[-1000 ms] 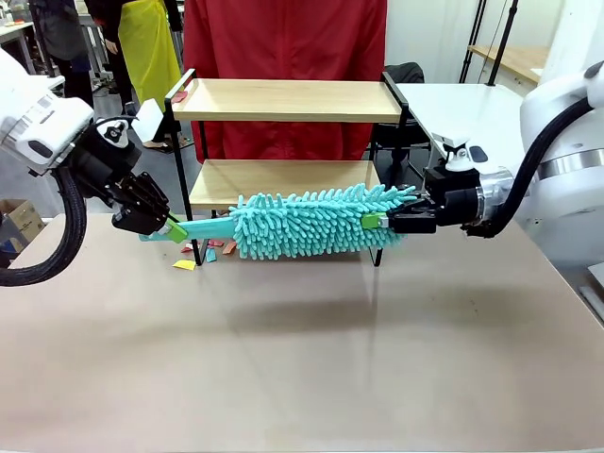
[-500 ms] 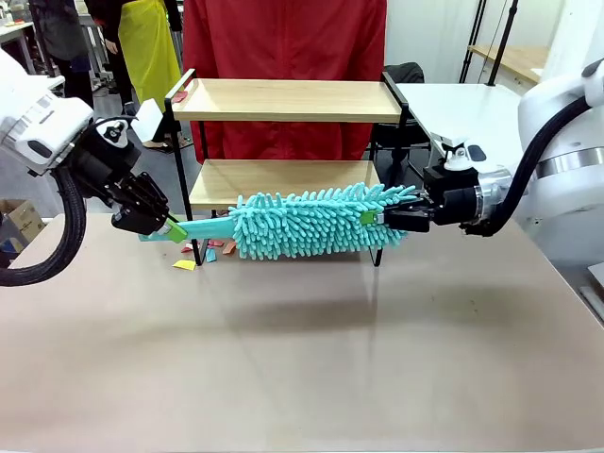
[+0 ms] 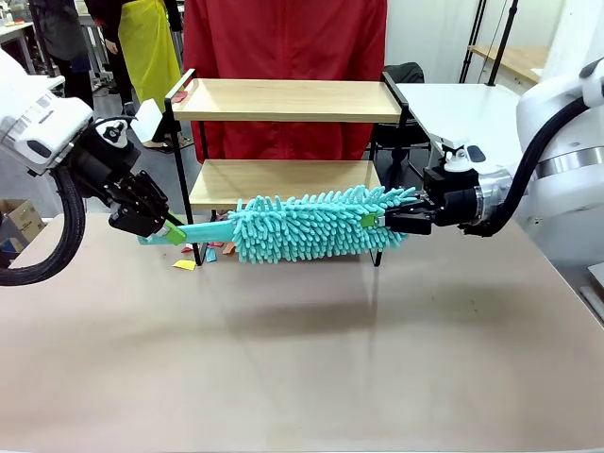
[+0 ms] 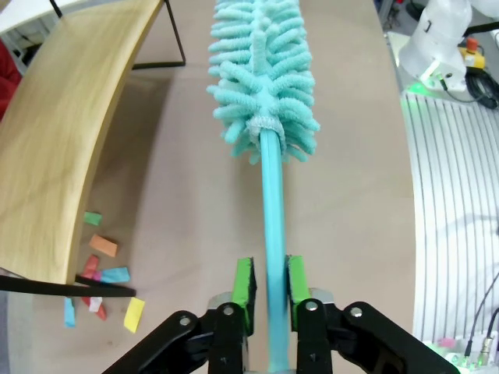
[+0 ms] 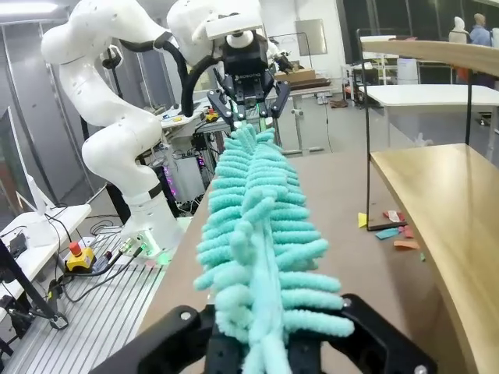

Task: Clean the shelf.
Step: Hand the Duster back to the human.

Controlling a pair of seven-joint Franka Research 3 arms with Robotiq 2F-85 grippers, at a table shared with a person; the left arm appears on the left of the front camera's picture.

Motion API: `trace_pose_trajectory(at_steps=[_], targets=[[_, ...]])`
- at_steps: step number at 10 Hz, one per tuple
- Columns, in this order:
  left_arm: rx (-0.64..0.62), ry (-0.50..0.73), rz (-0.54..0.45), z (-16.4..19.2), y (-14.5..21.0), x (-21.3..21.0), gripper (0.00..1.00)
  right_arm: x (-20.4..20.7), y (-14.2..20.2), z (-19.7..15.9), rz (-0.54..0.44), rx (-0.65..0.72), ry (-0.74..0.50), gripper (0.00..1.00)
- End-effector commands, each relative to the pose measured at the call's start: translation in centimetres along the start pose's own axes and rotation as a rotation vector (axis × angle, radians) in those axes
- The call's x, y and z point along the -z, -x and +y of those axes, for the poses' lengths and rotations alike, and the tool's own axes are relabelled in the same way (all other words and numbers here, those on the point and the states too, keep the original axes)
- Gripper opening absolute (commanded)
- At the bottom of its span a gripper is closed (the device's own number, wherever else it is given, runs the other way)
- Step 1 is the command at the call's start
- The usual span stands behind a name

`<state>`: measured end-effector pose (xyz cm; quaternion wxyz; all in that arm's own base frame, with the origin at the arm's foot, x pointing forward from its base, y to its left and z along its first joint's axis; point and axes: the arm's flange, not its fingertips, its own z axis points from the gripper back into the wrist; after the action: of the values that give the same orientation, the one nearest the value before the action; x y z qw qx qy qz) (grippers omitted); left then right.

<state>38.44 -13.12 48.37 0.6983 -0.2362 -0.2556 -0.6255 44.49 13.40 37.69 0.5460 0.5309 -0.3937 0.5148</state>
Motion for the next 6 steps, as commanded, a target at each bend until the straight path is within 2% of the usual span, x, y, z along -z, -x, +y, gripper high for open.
trace_pose_trajectory(at_steps=[1, 2, 3, 6], targets=[[0.019, -0.004, -0.071, -0.7, -1.1, -1.1, 1.0, 0.0, -0.2, -0.1, -0.003, -0.003, 0.03, 0.0], [0.002, -0.016, -0.142, -0.8, -1.3, -2.5, 0.75, 0.0, -0.2, -0.1, -0.003, -0.003, 0.03, 0.0], [-0.012, -0.034, -0.21, -0.8, -1.0, -4.6, 1.0, 0.0, -0.2, -0.1, -0.003, -0.003, 0.03, 0.0], [-0.03, -0.078, -0.302, -0.9, 2.0, -10.0, 1.0, 0.0, -0.2, -0.1, -0.003, -0.003, 0.03, 0.0]])
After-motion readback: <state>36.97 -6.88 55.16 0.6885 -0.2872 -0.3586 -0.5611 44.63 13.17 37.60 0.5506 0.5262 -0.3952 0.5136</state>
